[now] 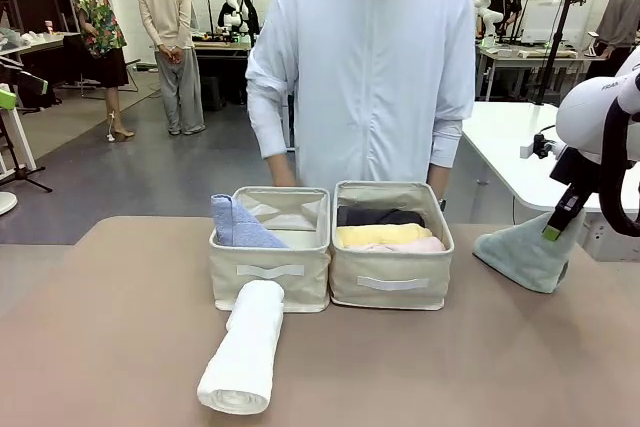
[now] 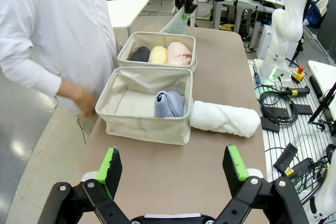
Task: Sort the towels based on their folding style.
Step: Pick up another triangle-folded towel from the table and place it in the left Fabric basket.
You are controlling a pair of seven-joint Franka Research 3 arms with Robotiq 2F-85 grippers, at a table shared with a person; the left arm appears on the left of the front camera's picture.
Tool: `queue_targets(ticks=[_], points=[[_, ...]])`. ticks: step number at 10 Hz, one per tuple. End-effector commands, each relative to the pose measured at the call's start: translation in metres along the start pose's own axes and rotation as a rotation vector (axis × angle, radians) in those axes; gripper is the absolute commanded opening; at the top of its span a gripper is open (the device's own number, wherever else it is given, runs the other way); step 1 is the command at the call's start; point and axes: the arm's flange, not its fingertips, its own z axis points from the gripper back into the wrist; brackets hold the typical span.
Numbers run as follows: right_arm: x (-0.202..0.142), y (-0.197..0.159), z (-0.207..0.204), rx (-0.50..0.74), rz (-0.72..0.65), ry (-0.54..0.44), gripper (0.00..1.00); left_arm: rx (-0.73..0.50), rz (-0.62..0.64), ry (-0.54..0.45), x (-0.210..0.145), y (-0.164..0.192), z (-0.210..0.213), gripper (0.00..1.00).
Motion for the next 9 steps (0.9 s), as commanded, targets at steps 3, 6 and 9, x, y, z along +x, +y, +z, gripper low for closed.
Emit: queue_targets(ticks=[3,6,9], points=[[0.001,0.001,0.004,0.002,0.007,0.023,0.0,-0.002,-0.008,-0.01,0.001,0.0,0.003,1.0],[-0.022,0.052,0.07,-0.076,0.128,0.056,0.15,-0.002,-0.008,-0.01,0.001,0.0,0.003,1.0],[-0.041,0.121,0.166,-0.193,0.248,-0.031,0.15,-0.002,-0.008,-0.01,0.001,0.0,0.003,1.0]])
